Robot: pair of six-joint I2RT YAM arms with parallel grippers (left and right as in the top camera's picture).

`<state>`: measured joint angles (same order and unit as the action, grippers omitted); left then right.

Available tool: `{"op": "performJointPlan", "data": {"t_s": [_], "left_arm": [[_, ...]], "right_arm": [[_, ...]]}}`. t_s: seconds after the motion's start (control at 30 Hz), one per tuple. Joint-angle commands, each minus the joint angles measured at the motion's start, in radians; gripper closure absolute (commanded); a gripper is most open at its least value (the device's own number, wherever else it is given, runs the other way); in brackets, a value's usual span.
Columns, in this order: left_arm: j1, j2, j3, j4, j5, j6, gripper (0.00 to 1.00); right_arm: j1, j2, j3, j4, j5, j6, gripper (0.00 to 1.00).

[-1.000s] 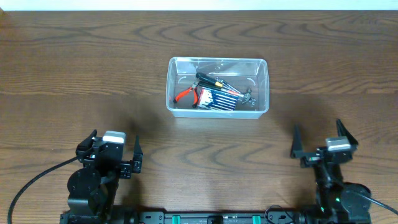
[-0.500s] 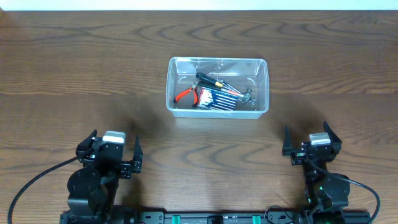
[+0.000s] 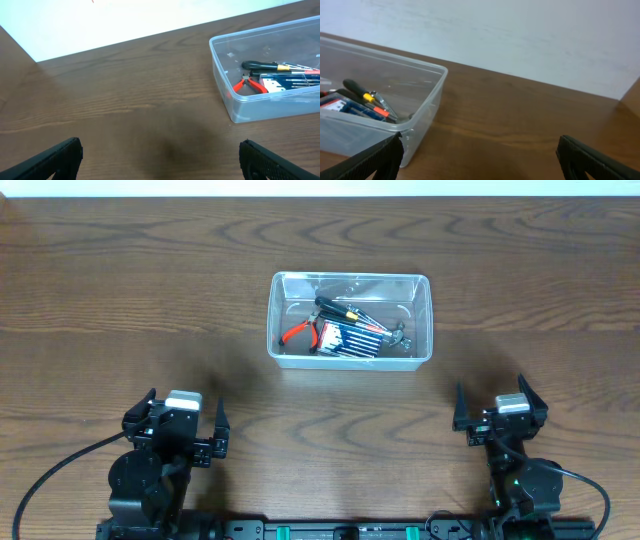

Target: Pack container

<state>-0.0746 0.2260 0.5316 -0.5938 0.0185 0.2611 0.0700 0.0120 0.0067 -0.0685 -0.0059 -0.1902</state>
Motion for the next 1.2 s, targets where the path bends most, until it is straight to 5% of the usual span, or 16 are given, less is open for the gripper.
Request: {"op": "performJointPlan", "data": {"t_s": [0.0,1.17], "left_arm": [[0.002,-0.006,0.000,0.004,-0.012,-0.008,0.02],[0.002,-0.006,0.000,0.004,-0.012,-0.008,0.02]], "right_arm": [[-0.033,-0.007,-0.001,-0.002,-0.079,-0.084,0.01],[-0.046,-0.007,-0.001,-0.003,-0.028,-0.020,0.01]]}}
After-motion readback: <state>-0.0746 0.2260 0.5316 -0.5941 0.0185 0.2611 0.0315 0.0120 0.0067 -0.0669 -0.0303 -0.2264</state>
